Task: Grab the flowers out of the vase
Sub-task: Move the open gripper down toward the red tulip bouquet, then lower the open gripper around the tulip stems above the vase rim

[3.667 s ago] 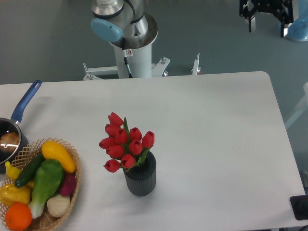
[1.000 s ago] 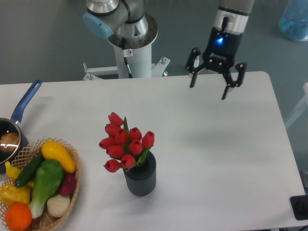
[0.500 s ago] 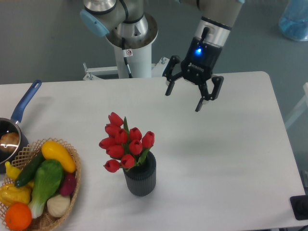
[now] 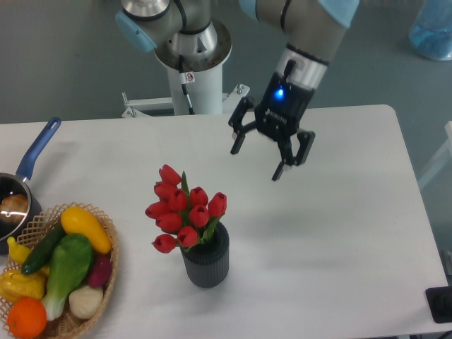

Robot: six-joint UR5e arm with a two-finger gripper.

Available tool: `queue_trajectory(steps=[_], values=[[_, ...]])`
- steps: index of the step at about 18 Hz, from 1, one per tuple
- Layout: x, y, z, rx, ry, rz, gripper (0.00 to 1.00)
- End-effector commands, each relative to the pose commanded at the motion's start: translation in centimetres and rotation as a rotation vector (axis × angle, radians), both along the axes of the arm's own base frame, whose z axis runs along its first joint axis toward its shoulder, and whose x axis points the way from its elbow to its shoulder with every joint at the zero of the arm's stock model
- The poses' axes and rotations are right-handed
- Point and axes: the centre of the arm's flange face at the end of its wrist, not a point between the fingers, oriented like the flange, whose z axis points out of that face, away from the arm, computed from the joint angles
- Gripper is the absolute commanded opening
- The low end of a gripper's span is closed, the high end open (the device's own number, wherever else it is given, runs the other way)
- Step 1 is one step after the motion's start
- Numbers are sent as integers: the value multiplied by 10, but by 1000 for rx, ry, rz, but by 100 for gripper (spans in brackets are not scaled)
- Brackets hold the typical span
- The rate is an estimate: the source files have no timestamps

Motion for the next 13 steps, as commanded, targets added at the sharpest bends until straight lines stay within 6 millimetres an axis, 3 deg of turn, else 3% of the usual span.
queue_trajectory(steps=[9,13], values=[[7,23,-28,12,66,-164,100],[18,33,-40,84,0,-186,100]])
